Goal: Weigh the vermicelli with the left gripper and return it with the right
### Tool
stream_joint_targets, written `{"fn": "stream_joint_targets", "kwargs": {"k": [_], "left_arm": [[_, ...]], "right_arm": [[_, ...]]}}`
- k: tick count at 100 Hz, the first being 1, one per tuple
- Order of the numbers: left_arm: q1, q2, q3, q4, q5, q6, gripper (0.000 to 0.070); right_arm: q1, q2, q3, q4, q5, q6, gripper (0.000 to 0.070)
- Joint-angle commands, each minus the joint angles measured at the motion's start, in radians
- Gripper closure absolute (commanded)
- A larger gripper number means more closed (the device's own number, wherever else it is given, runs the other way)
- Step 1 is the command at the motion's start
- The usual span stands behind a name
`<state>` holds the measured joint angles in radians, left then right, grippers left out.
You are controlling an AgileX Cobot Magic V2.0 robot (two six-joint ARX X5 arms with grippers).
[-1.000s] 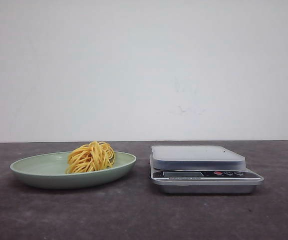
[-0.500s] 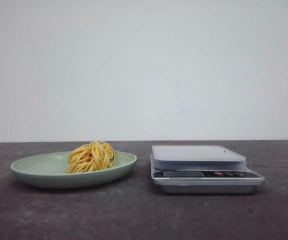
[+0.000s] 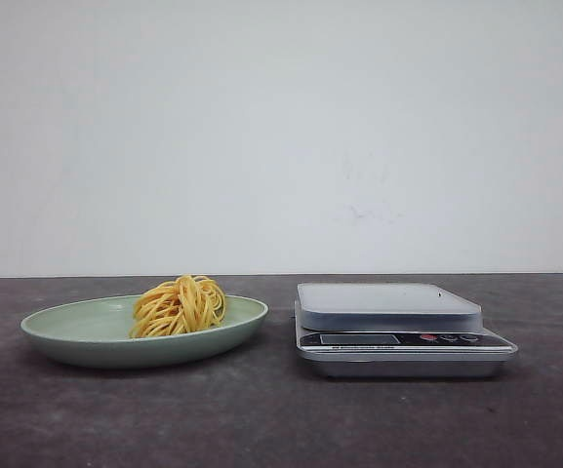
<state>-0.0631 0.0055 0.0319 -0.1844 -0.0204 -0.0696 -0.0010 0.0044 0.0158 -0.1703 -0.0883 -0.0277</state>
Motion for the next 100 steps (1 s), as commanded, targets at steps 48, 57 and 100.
{"fn": "stream_joint_targets", "kwargs": {"k": [48,57,100], "left_arm": [[0.000,-0.001,-0.018,-0.004,0.002,0.009,0.0684],[0.000,-0.001,-0.018,-0.004,0.002,0.009,0.0684],[0.000,-0.001,-0.018,-0.003,0.002,0.009,0.0684]], "right_arm": [[-0.002,0.000,-0.003,0.017,0.089,0.027,0.0694],[-0.002,0.000,-0.003,0.017,0.089,0.027,0.0694],[-0.002,0.000,-0.003,0.017,0.089,0.027,0.0694]]}}
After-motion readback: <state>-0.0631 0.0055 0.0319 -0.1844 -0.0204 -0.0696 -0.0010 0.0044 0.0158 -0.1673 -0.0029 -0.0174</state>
